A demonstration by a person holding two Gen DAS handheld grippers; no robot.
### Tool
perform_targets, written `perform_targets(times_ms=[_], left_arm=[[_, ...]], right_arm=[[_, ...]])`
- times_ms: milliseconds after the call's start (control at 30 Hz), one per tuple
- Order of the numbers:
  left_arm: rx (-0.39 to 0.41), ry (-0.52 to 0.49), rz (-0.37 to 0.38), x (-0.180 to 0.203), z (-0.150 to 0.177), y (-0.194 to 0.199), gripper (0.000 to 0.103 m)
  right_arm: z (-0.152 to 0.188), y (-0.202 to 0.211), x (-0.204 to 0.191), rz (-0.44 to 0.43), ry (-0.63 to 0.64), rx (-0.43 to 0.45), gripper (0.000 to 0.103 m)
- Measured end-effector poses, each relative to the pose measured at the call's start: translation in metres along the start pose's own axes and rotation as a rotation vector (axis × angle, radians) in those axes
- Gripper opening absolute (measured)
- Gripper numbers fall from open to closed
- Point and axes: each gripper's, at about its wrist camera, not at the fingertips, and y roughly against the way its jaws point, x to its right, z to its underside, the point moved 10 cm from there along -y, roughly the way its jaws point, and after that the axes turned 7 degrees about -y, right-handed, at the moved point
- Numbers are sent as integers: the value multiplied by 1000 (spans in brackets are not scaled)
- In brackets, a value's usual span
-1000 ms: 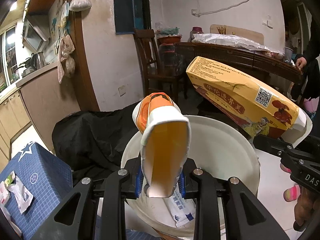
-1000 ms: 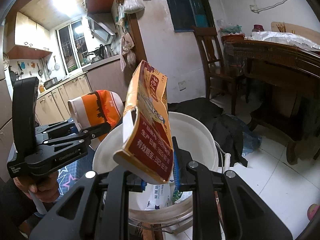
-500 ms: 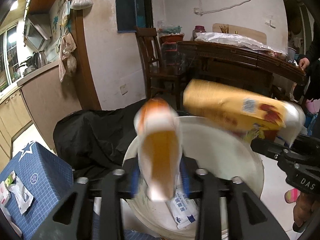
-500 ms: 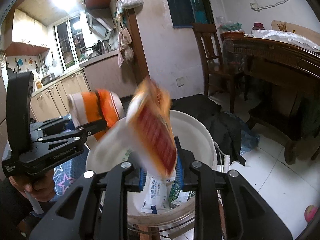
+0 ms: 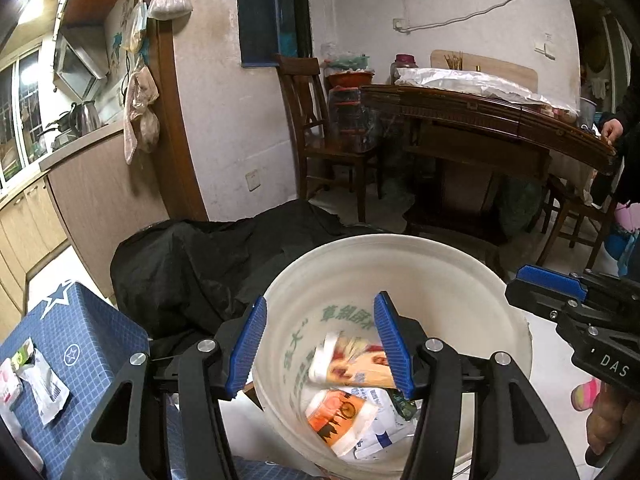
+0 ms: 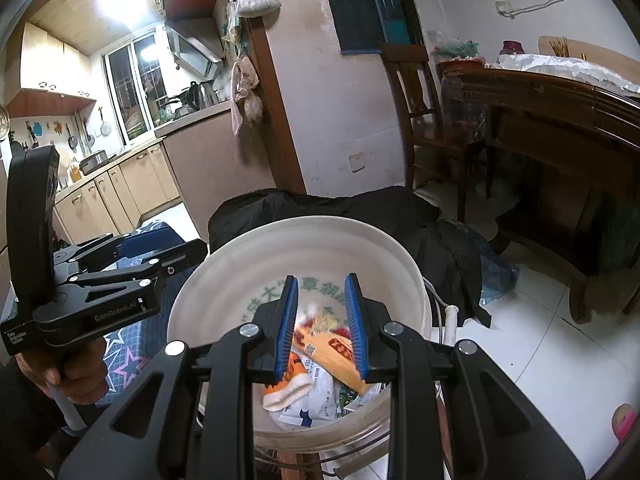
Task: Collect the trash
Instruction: 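Move both tools away from the bucket back over the table trash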
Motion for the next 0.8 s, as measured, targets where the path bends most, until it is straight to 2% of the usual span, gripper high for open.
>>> perform_targets(times_ms=[500,533,600,800], left_arm=[[16,5,-13,-2,3,13,57],[17,3,-16,-2,4,14,57],[19,2,-21,-3,4,17,57],[22,12,-34,-9,9,23,60]], right_arm=[[2,0,-4,-15,0,-2,24],[2,0,-5,-15,3,-2,25],[1,0,-7,-17,5,4,37],[-4,-3,-14,-31,13,8,37]])
